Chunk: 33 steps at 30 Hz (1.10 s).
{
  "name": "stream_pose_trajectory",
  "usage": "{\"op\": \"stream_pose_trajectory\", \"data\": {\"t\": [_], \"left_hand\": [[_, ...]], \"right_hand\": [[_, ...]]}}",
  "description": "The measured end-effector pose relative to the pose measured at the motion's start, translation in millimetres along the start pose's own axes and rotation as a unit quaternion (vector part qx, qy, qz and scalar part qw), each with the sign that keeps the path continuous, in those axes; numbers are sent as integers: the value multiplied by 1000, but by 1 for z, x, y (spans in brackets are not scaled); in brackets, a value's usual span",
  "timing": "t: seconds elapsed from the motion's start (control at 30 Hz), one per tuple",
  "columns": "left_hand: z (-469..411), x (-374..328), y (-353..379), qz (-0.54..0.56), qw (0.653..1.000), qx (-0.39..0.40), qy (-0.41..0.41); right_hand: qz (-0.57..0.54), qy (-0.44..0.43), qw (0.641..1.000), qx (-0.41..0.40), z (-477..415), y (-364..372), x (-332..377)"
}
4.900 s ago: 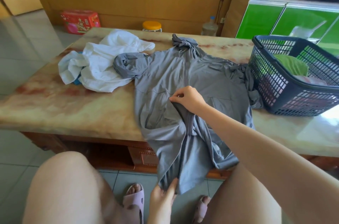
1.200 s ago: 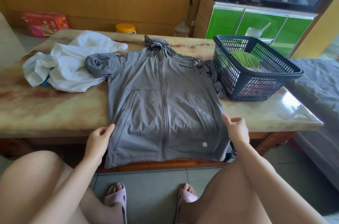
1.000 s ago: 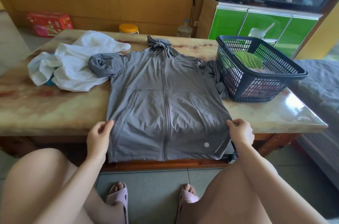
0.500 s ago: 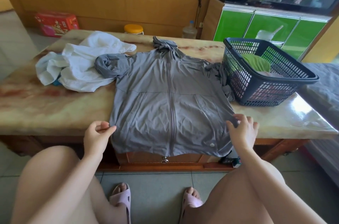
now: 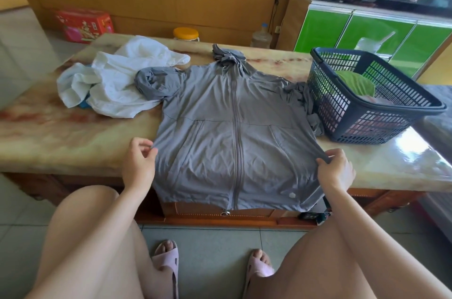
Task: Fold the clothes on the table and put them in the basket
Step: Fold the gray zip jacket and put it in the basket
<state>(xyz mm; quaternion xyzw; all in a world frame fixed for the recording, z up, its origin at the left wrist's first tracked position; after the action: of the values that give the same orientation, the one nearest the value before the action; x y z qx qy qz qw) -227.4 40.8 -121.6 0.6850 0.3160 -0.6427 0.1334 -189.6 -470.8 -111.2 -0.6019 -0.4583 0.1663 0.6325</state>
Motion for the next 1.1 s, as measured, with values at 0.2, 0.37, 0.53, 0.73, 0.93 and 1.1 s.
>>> {"op": "stream_pose_trajectory", "data": {"t": [0.2, 0.37, 0.53, 0.73, 0.93, 1.1], "left_hand": [[0, 0, -13, 9, 1000, -6, 24], [3, -20, 6, -98, 980, 42, 167], [17, -25, 62, -186, 919, 234, 257], [3, -13, 65, -235, 931, 212, 182], [-12, -23, 85, -230, 926, 224, 197], [-24, -9, 130, -350, 855, 369, 98]], "right_hand": [[3, 2, 1000, 7, 1, 1, -1], [16, -130, 991, -25, 17, -2, 32], [61, -307, 948, 61, 45, 26, 76], [108, -287, 950, 53, 46, 27, 84], [12, -352, 931, 91, 59, 29, 140], [118, -398, 881, 227, 58, 78, 176]]}}
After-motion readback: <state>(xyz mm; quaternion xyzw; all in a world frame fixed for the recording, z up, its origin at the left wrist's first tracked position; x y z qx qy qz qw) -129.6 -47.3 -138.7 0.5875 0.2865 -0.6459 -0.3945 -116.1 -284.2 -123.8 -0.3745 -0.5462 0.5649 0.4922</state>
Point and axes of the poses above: each hand's wrist, its own z-axis away from the middle knuckle, its own y-axis out of the palm, x = y × z, the point moved 9 cm from there along -z, towards the middle knuckle, and after that the axes turned 15 degrees about z, right-handed, at the moved point
